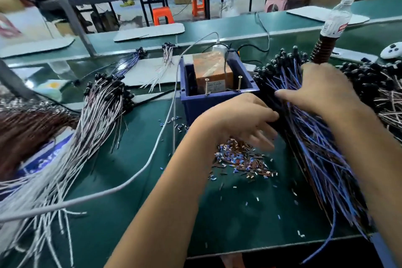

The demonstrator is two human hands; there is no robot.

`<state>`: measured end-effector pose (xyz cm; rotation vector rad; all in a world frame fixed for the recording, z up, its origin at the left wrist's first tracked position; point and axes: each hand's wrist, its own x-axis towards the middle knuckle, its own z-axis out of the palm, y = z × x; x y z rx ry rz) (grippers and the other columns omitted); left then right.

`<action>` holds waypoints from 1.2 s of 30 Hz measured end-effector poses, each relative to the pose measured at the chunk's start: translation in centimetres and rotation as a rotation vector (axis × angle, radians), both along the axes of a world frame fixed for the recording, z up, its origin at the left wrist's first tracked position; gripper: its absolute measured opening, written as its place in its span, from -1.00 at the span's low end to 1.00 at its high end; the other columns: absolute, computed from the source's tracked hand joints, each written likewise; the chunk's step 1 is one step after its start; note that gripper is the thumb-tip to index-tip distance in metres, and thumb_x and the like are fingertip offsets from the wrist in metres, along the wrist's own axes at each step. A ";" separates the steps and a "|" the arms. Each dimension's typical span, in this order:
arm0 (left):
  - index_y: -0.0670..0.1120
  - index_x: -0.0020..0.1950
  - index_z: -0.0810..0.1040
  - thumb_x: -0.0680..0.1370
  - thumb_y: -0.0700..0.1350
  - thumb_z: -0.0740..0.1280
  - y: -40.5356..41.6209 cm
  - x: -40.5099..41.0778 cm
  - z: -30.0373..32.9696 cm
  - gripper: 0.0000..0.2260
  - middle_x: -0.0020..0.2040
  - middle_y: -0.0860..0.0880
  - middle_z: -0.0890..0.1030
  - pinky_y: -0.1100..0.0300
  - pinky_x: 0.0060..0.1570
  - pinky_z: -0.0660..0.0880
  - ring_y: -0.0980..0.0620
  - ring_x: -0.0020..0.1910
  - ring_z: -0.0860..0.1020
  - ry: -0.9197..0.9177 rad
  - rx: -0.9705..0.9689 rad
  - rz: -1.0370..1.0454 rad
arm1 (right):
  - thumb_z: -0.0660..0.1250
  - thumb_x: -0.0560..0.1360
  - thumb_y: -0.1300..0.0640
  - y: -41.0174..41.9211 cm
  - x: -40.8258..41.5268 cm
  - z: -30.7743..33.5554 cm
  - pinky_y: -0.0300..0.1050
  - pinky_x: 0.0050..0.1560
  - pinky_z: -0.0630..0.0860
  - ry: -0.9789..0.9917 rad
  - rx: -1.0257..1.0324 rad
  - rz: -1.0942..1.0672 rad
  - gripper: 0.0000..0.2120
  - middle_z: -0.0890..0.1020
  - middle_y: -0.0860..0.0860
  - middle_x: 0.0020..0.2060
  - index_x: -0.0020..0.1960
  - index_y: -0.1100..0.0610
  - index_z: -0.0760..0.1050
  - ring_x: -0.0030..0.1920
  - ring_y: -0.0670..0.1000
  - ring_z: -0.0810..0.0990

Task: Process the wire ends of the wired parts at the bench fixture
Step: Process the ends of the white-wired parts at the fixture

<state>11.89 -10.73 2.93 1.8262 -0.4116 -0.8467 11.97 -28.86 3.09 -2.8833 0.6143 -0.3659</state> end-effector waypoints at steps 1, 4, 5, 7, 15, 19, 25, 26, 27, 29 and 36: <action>-0.27 0.10 0.53 0.68 -0.26 0.22 3.2 -0.1 0.4 -0.88 -0.04 -0.33 0.70 0.10 -0.33 0.68 -0.15 -0.32 0.70 -0.008 0.037 0.002 | 0.52 0.45 -0.22 2.7 0.3 0.7 0.13 0.09 0.56 -0.105 0.022 0.116 -0.46 0.66 0.26 0.05 0.18 0.18 0.57 0.09 0.30 0.62; -0.32 0.04 0.57 0.63 -0.34 0.19 7.5 -0.3 0.8 -0.84 -0.09 -0.34 0.70 0.23 -0.48 0.56 -0.12 -0.37 0.66 -0.039 0.214 0.035 | 0.48 0.49 -0.02 7.9 -1.3 2.3 0.02 0.00 0.61 -0.198 0.128 0.386 -0.85 0.71 0.10 -0.18 -0.11 0.06 0.68 -0.11 0.19 0.66; -0.32 0.01 0.58 0.62 -0.36 0.19 9.3 -0.1 0.7 -0.83 -0.09 -0.35 0.70 0.25 -0.51 0.53 -0.12 -0.39 0.65 -0.059 0.294 0.076 | 0.46 0.50 -0.01 10.1 -1.6 2.3 -0.02 -0.04 0.61 -0.099 0.130 0.491 -0.83 0.70 0.06 -0.22 -0.21 0.04 0.65 -0.15 0.13 0.66; -0.31 -0.07 0.58 0.61 -0.36 0.19 13.1 0.4 0.3 -0.82 -0.12 -0.36 0.70 0.24 -0.52 0.50 -0.13 -0.42 0.62 -0.126 0.451 0.189 | 0.43 0.51 -0.04 15.2 -1.9 1.8 -0.08 -0.14 0.59 0.210 0.112 0.713 -0.75 0.68 0.03 -0.27 -0.28 0.06 0.60 -0.20 0.09 0.65; -0.15 -0.10 0.56 0.48 -0.20 0.34 22.4 3.3 -0.2 -0.96 0.05 -0.21 0.64 0.11 -0.08 0.42 -0.23 0.07 0.59 -0.618 0.969 0.582 | 0.25 0.55 0.20 29.1 2.1 -3.8 -0.05 -0.13 0.57 0.317 0.217 0.924 -0.90 0.70 0.19 -0.08 -0.08 0.18 0.53 -0.04 0.26 0.67; -0.15 -0.07 0.49 0.51 -0.21 0.29 24.6 5.9 0.4 -0.97 0.14 -0.25 0.60 0.06 -0.05 0.38 -0.23 0.08 0.54 -0.674 0.961 0.751 | 0.25 0.56 0.29 34.2 5.4 -5.2 -0.11 -0.12 0.55 0.198 0.499 0.899 -0.89 0.70 0.24 0.00 -0.06 0.22 0.55 0.05 0.28 0.67; -0.13 0.15 0.48 0.46 -0.13 0.36 26.9 11.4 -0.7 -0.72 0.28 -0.22 0.52 -0.04 0.18 0.48 -0.21 0.28 0.48 -0.624 1.007 0.890 | 0.21 0.60 0.20 37.9 8.7 -8.3 0.07 0.11 0.59 0.157 0.678 0.707 -0.79 0.70 0.26 0.01 0.16 0.25 0.51 0.04 0.30 0.67; -0.15 0.32 0.42 0.48 -0.09 0.38 27.4 12.1 -1.0 -0.56 0.35 -0.24 0.44 -0.08 0.25 0.47 -0.22 0.34 0.43 -0.555 1.043 0.926 | 0.19 0.61 0.18 38.1 8.9 -8.6 0.12 0.11 0.59 0.131 0.698 0.683 -0.80 0.69 0.26 0.00 0.17 0.24 0.48 0.01 0.31 0.67; -0.15 0.46 0.32 0.49 -0.05 0.41 27.9 12.7 -1.2 -0.42 0.40 -0.26 0.39 -0.12 0.30 0.46 -0.23 0.38 0.40 -0.472 1.063 0.966 | 0.19 0.62 0.17 38.3 9.0 -8.8 0.14 0.10 0.59 0.115 0.698 0.675 -0.80 0.68 0.28 0.02 0.17 0.23 0.46 0.00 0.33 0.67; -0.17 0.58 0.16 0.51 -0.01 0.41 28.4 13.5 -1.9 -0.27 0.45 -0.27 0.37 -0.13 0.36 0.45 -0.23 0.42 0.41 -0.314 1.017 1.017 | 0.18 0.64 0.16 38.3 9.2 -9.1 0.09 0.07 0.56 0.099 0.680 0.651 -0.82 0.66 0.31 0.06 0.17 0.24 0.43 0.05 0.35 0.64; -0.21 0.55 0.09 0.54 0.09 0.38 27.9 13.6 -4.1 -0.25 0.30 -0.19 0.56 -0.06 0.07 0.47 -0.23 0.28 0.56 -0.285 0.977 1.016 | 0.21 0.64 0.07 37.8 9.4 -9.2 0.29 0.01 0.64 0.150 0.856 0.596 -0.72 0.68 0.34 -0.01 0.16 0.30 0.35 -0.08 0.37 0.70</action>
